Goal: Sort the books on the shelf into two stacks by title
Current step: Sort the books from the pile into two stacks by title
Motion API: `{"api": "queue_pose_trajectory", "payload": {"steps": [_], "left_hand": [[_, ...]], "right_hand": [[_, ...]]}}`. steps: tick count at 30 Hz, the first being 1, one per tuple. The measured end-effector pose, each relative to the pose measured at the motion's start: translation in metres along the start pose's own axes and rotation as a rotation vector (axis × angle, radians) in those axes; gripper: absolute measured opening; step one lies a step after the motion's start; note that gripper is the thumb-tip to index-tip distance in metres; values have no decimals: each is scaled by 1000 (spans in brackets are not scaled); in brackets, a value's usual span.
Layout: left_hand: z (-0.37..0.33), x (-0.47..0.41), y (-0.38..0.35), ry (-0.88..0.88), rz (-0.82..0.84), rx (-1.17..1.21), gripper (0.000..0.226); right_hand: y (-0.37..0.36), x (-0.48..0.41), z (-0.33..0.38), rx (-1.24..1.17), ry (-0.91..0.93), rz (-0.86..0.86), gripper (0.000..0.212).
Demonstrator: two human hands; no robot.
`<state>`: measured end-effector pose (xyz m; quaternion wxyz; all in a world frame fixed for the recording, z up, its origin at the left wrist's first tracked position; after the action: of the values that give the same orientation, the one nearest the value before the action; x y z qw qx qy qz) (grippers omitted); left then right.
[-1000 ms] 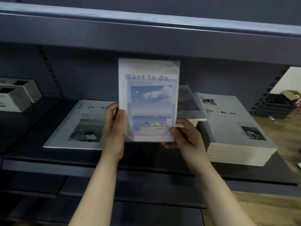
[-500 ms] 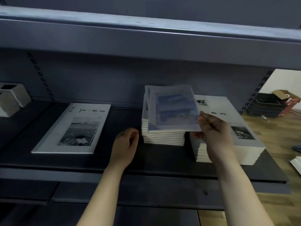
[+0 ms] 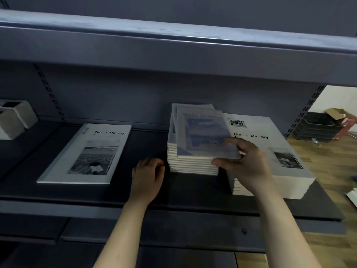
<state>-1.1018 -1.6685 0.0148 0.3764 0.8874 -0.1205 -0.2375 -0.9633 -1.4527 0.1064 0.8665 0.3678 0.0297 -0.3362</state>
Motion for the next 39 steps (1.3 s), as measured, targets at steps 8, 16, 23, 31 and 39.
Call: {"api": "queue_pose_trajectory", "payload": {"steps": [8,16,23,31,39], "left_hand": [[1,-2,-2,2,7,-45,14],[1,-3,-3,14,6,-64,14],[1,-5,-2,14,-2,-56,12],[3,-6,-2,20,4,-51,13],[4,-5,-1,7,3,-33,12]], "right_hand": [[-3,-4,6,99,62,-77,58],[-12,-8,11,151,130,-154,57],[-27,-13,13,130,101,-130,63],[-33,-18,17,143,99,-157,60],[-34,-20,19,198,173,-116,50]]}}
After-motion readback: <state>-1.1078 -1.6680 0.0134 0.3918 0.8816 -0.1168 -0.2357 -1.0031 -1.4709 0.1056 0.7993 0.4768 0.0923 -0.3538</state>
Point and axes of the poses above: each hand's wrist, its own x-axis away from the middle knuckle, its own y-axis out of the back of the hand, z = x × y, the point moved 2 cm from there along -x, towards the middle knuckle, and after that the axes turned 2 degrees about x, right-handed, at the moved point
